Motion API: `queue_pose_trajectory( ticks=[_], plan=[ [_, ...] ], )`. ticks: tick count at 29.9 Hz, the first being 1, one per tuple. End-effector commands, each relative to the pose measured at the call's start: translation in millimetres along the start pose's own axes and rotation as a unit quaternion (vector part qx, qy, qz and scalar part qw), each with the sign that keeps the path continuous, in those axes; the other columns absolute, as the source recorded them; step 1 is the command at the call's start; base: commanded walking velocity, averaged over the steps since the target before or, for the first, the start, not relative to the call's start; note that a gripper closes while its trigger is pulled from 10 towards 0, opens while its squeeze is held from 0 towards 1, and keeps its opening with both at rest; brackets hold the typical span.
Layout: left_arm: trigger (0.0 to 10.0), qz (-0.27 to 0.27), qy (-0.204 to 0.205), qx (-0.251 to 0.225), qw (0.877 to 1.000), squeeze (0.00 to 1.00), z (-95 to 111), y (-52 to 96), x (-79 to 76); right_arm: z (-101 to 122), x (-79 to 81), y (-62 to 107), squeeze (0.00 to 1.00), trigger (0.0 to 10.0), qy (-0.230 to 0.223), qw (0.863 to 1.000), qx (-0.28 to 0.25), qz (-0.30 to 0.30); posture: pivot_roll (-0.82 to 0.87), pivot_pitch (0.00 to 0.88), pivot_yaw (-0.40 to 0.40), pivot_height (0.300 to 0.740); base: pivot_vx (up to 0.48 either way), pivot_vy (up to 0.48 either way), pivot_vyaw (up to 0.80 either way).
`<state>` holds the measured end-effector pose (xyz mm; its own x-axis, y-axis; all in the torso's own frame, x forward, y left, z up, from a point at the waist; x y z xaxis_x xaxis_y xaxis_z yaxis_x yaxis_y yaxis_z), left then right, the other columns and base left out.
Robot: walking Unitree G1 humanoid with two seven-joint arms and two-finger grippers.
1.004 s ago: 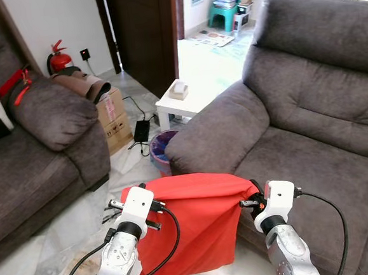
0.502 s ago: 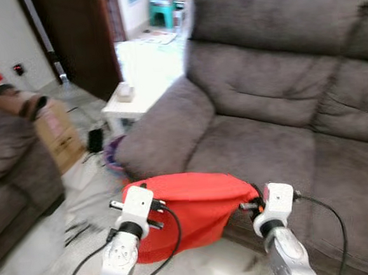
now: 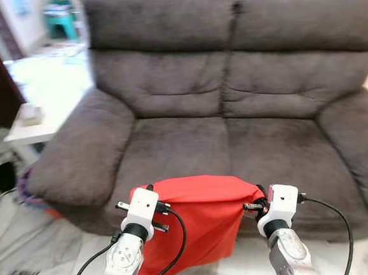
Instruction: Move the pillow to the sofa from floor
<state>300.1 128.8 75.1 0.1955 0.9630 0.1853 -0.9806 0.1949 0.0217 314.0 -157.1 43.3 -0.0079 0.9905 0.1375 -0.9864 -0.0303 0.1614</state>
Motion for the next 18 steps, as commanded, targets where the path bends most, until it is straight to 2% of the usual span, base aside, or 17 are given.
queue_pose_trajectory(
  ticks=[1,11,18],
  plan=[
    [10.0,0.044,0.009,-0.043,0.998,0.00,15.7,-2.0,20.6,3.9,-19.8,2.3,0.00,10.0,-0.005,0.999,-0.010,-0.046,0.08,0.089,0.012,0.740,0.000,0.000,-0.80],
    [10.0,0.049,0.008,-0.041,0.998,0.00,14.8,-0.7,22.1,4.2,-18.1,2.5,0.00,10.0,0.007,0.999,-0.013,-0.042,0.08,0.088,0.013,0.740,0.000,0.000,-0.80],
    [10.0,0.062,0.007,-0.039,0.997,0.00,13.3,1.0,28.2,3.8,-13.3,2.7,0.00,10.0,0.007,0.999,-0.018,-0.031,0.08,0.083,0.021,0.740,0.000,0.000,-0.07]
  ],
)
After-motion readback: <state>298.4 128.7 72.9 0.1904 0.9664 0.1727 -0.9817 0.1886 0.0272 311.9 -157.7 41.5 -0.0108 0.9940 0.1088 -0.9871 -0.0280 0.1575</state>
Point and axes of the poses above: a point about 5 cm out from each wrist's last joint towards the gripper, its own y axis pointing back from the gripper into the wrist, its own z axis along the axis of the wrist's last joint, x = y × z, the point moved 1 cm from there along -y, pointing out of the wrist towards the gripper, and after that the axes turned 3 degrees about y, right-handed, at the moved point
